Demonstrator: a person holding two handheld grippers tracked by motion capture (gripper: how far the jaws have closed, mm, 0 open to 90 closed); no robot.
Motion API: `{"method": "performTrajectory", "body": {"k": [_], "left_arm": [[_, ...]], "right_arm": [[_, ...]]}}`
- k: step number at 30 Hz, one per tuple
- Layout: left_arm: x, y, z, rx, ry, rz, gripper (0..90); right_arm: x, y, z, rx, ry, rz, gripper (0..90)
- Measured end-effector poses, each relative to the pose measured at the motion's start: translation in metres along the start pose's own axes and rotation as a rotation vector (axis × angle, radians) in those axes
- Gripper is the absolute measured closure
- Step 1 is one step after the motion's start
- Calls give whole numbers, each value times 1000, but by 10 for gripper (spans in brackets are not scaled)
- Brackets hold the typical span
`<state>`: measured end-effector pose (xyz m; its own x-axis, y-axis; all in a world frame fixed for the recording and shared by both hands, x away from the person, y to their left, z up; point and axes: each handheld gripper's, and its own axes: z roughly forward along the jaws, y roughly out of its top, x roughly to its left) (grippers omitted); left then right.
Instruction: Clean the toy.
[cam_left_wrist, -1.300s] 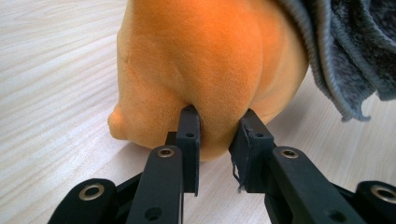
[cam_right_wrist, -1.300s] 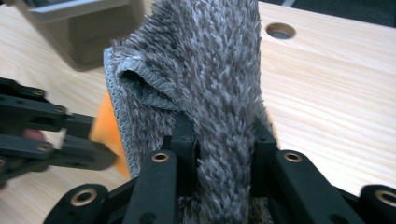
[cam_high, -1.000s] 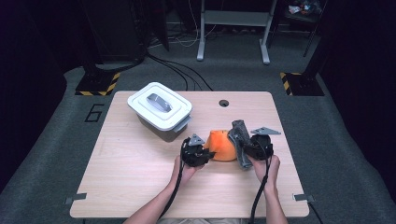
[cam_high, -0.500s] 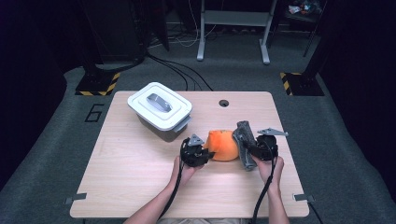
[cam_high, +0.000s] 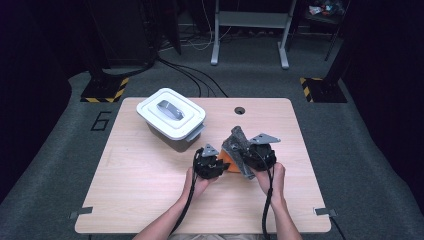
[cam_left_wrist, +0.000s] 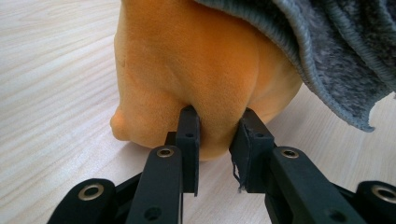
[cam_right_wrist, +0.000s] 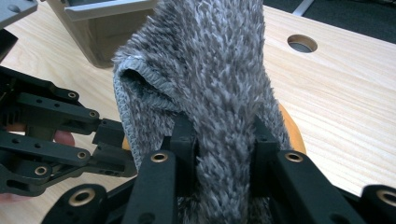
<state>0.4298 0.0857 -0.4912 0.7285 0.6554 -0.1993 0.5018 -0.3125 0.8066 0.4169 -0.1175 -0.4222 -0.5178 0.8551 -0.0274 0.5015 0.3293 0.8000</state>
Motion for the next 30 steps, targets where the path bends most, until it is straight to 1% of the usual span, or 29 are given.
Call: {"method": "performTrajectory", "body": {"k": [3,5,7,10,13,14,15,16,18,19,22,23,24,25,26,27,28,30], "left_arm": [[-1,0,1,-7,0,3,733],[-1,0,1,-11,-3,3,733],[-1,0,1,-10,-2,3,732],[0,0,1,-10,-3,3,732],[0,0,1,-10,-4,4,732],[0,0,1,-9,-3,5,732],[-1,0,1,-10,-5,-1,732],[0,0,1,-9,-4,4,732],[0,1,1,-7,-6,8,731],[0,1,1,-7,-5,8,731],[0,1,2,-9,-4,11,730],[1,1,2,-9,-5,15,729],[1,1,2,-11,-9,12,727],[1,1,1,-11,-20,3,721],[1,1,1,-16,-22,2,700],[3,2,-1,-17,-16,24,675],[2,2,-1,-21,-23,20,641],[2,2,-3,-25,-13,43,568]], "right_arm": [[-3,-2,-1,1,0,18,699],[-8,-5,-3,-3,-5,21,700],[-12,-8,-5,-3,-7,44,700],[-22,-14,-6,-5,-19,63,700],[-32,-21,-6,-3,-27,111,699],[-38,-25,-5,0,-29,131,699],[-42,-27,-4,5,-35,150,699],[-47,-30,-3,8,-43,160,699],[-56,-36,1,34,-44,197,699],[-60,-39,4,44,-52,200,699],[-67,-46,12,72,-57,234,699],[-68,-47,13,74,-58,232,699],[-69,-48,14,76,-52,241,699],[-69,-48,14,76,-52,247,699],[-69,-48,14,73,-53,236,699],[-69,-48,14,76,-58,232,699],[-69,-47,13,78,-61,231,699],[-70,-47,14,80,-62,229,700]]}}
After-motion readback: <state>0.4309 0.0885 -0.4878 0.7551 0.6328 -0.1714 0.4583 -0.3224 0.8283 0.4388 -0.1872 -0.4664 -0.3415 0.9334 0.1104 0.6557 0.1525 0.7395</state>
